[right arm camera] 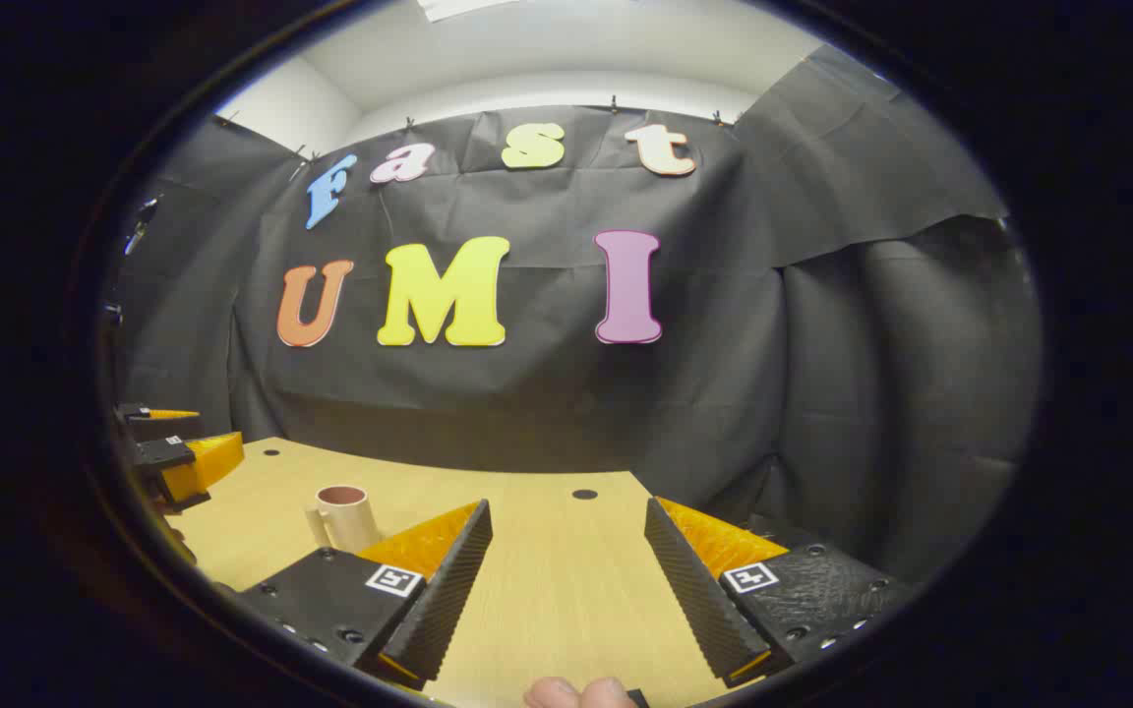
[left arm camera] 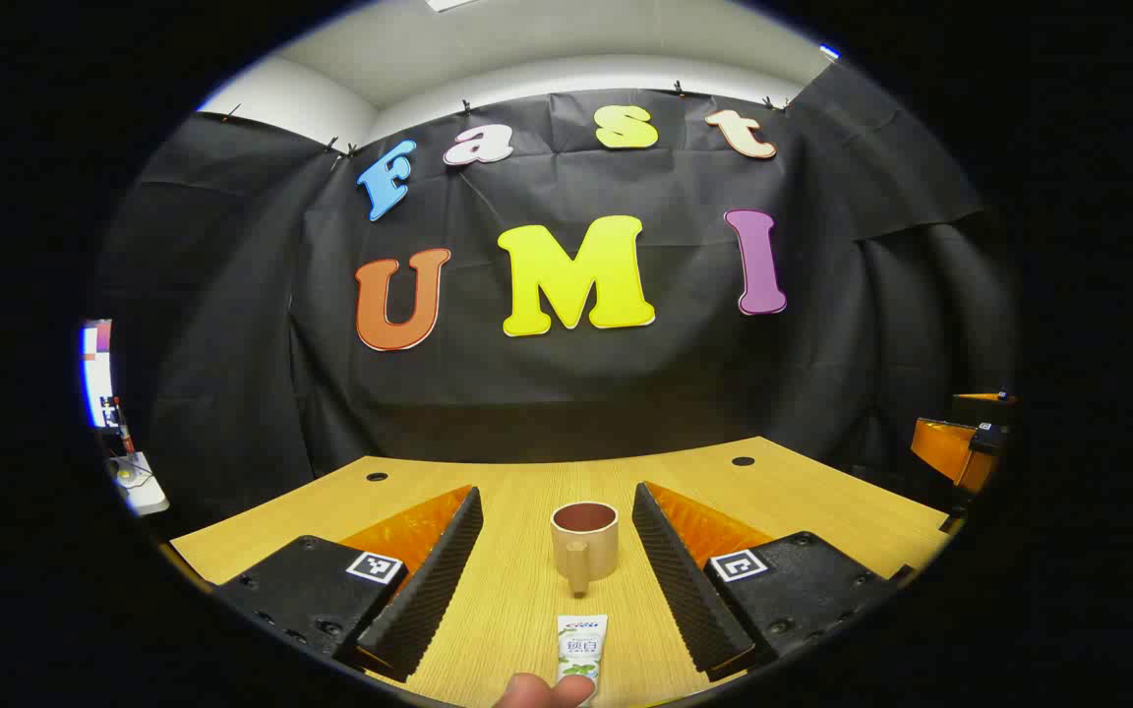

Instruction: Put the toothbrush and toothpaste on the desktop into the cup, then pick up the cup and place it on the coaster on the desktop.

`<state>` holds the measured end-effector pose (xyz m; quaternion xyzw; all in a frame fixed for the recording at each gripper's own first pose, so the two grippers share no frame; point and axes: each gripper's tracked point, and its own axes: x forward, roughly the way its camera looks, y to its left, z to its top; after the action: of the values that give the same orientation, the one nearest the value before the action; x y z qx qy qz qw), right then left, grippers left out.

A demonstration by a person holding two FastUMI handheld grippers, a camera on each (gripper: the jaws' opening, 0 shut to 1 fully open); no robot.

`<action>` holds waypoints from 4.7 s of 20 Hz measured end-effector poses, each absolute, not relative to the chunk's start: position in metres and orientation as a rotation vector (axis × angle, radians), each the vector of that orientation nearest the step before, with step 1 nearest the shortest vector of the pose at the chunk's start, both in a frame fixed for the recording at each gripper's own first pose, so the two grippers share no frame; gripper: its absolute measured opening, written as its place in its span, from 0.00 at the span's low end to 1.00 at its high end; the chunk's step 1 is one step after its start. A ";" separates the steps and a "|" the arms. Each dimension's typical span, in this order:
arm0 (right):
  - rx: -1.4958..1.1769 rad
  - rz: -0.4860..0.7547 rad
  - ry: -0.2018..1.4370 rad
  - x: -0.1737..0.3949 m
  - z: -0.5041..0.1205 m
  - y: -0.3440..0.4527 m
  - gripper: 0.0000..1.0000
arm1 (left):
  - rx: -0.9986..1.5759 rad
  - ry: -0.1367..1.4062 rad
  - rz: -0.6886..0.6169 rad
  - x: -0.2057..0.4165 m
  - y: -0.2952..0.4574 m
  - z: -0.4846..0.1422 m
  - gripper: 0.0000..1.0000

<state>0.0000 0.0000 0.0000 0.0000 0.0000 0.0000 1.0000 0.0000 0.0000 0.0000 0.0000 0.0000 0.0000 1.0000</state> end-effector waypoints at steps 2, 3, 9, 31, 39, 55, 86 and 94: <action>-0.003 0.001 -0.001 0.000 0.000 0.001 0.91 | -0.002 0.000 0.001 0.000 0.000 0.000 0.97; -0.003 0.000 -0.002 0.000 0.000 0.000 0.91 | -0.003 -0.001 0.002 0.000 0.000 0.000 0.97; -0.004 0.002 0.000 0.000 -0.002 0.002 0.91 | -0.001 0.003 0.001 -0.001 0.000 0.000 0.97; -0.004 0.008 0.046 0.001 -0.022 0.001 0.95 | -0.008 0.177 -0.014 -0.003 0.000 -0.050 0.97; 0.012 0.025 0.140 0.005 -0.060 0.003 0.93 | -0.061 0.520 -0.090 -0.017 -0.022 -0.140 0.98; -0.017 0.059 0.267 0.009 -0.105 0.014 0.96 | -0.024 0.797 -0.120 -0.025 -0.028 -0.210 0.80; -0.051 0.152 0.649 0.043 -0.217 0.141 0.87 | -0.103 0.376 -0.075 -0.014 -0.003 -0.084 0.40; 0.010 0.160 0.678 0.045 -0.222 0.147 0.05 | -0.178 0.333 -0.090 -0.011 0.004 -0.073 0.40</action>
<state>0.0448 0.1475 -0.2219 0.0047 0.3322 0.0785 0.9399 -0.0114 0.0043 -0.0734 -0.0883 0.1656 -0.0449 0.9812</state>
